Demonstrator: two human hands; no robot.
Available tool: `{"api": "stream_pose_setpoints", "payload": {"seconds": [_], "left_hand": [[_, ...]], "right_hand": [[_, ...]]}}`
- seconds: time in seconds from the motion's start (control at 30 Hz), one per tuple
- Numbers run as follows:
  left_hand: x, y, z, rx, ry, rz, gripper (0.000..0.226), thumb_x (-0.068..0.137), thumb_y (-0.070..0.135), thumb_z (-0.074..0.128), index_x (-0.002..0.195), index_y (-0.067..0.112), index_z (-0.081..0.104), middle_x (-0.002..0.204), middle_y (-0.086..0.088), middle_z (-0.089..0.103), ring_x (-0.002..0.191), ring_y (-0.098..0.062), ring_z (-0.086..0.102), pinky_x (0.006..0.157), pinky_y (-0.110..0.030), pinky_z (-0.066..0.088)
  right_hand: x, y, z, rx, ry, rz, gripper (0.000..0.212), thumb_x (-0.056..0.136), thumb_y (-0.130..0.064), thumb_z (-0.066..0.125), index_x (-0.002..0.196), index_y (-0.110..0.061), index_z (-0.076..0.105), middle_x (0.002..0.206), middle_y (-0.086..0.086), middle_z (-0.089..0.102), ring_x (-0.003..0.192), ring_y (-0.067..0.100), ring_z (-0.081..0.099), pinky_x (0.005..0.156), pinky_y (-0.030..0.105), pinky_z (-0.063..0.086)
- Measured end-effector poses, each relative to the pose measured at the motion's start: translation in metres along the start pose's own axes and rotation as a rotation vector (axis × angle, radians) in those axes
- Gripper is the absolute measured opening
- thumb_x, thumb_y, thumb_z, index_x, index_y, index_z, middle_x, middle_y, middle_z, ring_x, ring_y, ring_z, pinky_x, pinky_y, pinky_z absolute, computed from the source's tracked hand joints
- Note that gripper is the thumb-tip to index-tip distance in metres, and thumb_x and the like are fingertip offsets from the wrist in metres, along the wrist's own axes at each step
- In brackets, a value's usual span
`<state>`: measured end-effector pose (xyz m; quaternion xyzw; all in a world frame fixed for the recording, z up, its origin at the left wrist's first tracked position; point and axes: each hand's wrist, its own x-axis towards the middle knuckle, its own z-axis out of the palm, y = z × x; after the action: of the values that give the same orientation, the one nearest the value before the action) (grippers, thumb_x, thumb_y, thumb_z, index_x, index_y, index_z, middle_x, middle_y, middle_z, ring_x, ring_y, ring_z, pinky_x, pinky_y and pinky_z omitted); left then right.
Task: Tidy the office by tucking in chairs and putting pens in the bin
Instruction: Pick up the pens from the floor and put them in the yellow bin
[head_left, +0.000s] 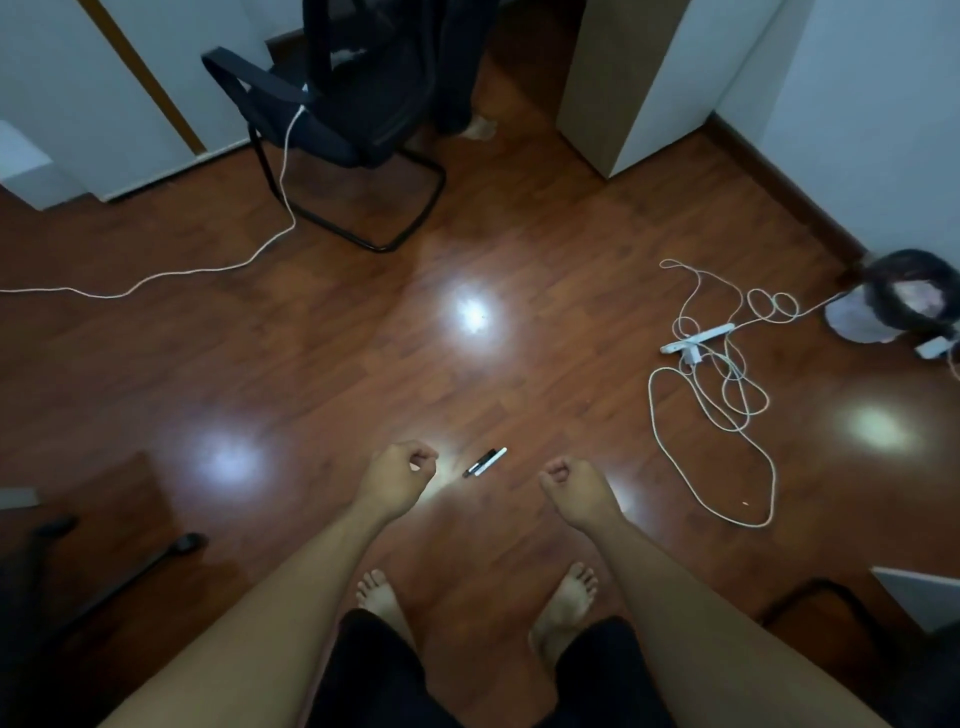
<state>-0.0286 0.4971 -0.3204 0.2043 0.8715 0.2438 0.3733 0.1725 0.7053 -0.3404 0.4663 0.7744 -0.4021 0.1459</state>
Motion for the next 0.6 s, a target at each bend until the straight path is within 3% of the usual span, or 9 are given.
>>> {"api": "stream_pose_setpoints", "payload": {"seconds": [0.07, 0.1, 0.17, 0.23, 0.4, 0.5, 0.6], "left_hand": [[0.04, -0.017, 0.038, 0.002, -0.004, 0.002, 0.015, 0.099, 0.017, 0.069, 0.106, 0.017, 0.082, 0.075, 0.022, 0.065, 0.069, -0.001, 0.064, 0.066, -0.002, 0.04], [0.06, -0.027, 0.058, -0.006, -0.012, 0.0, 0.013, 0.099, 0.017, 0.069, 0.105, 0.018, 0.081, 0.075, 0.023, 0.064, 0.069, 0.001, 0.063, 0.067, -0.001, 0.04], [0.105, -0.05, 0.1, -0.017, -0.032, -0.005, 0.012, 0.099, 0.018, 0.07, 0.104, 0.02, 0.08, 0.075, 0.023, 0.064, 0.069, -0.002, 0.065, 0.075, -0.012, 0.044], [0.15, -0.076, 0.141, -0.018, -0.053, -0.001, 0.012, 0.099, 0.02, 0.07, 0.105, 0.022, 0.08, 0.076, 0.022, 0.065, 0.069, -0.004, 0.065, 0.078, -0.021, 0.044], [0.265, -0.149, 0.241, -0.016, -0.089, -0.008, 0.016, 0.097, 0.023, 0.069, 0.109, 0.025, 0.08, 0.093, 0.007, 0.072, 0.07, -0.009, 0.068, 0.072, -0.023, 0.046], [0.322, -0.187, 0.292, 0.014, -0.1, 0.019, 0.019, 0.097, 0.028, 0.069, 0.112, 0.026, 0.08, 0.096, 0.008, 0.071, 0.083, -0.012, 0.069, 0.074, -0.024, 0.045], [0.37, -0.227, 0.343, 0.035, -0.144, 0.011, 0.019, 0.092, 0.033, 0.065, 0.103, 0.03, 0.08, 0.09, 0.017, 0.071, 0.083, -0.004, 0.066, 0.071, -0.024, 0.045]], "right_hand": [[0.045, 0.027, 0.022, 0.006, -0.007, 0.021, 0.008, 0.096, -0.029, 0.074, 0.093, -0.025, 0.068, 0.073, -0.013, 0.064, 0.082, 0.018, 0.066, 0.075, 0.025, 0.044], [0.067, 0.04, 0.034, 0.017, -0.003, 0.027, 0.007, 0.096, -0.029, 0.074, 0.094, -0.024, 0.069, 0.075, -0.01, 0.066, 0.084, 0.02, 0.069, 0.077, 0.027, 0.048], [0.113, 0.07, 0.061, 0.046, 0.006, 0.048, 0.009, 0.096, -0.03, 0.074, 0.096, -0.022, 0.071, 0.077, -0.008, 0.067, 0.089, 0.024, 0.073, 0.082, 0.03, 0.054], [0.159, 0.096, 0.093, 0.056, -0.003, 0.067, 0.016, 0.097, -0.031, 0.073, 0.104, -0.016, 0.074, 0.081, -0.005, 0.069, 0.095, 0.025, 0.071, 0.084, 0.03, 0.051], [0.272, 0.154, 0.18, 0.11, 0.011, 0.094, 0.027, 0.099, -0.036, 0.071, 0.112, -0.013, 0.076, 0.11, 0.01, 0.079, 0.111, 0.03, 0.071, 0.096, 0.036, 0.053], [0.334, 0.188, 0.236, 0.144, -0.018, 0.087, 0.028, 0.099, -0.038, 0.07, 0.115, -0.015, 0.074, 0.109, 0.009, 0.079, 0.11, 0.03, 0.071, 0.093, 0.039, 0.055], [0.391, 0.226, 0.292, 0.131, -0.051, 0.06, 0.023, 0.101, -0.035, 0.066, 0.119, -0.02, 0.071, 0.107, 0.008, 0.078, 0.105, 0.031, 0.073, 0.089, 0.039, 0.056]]}}
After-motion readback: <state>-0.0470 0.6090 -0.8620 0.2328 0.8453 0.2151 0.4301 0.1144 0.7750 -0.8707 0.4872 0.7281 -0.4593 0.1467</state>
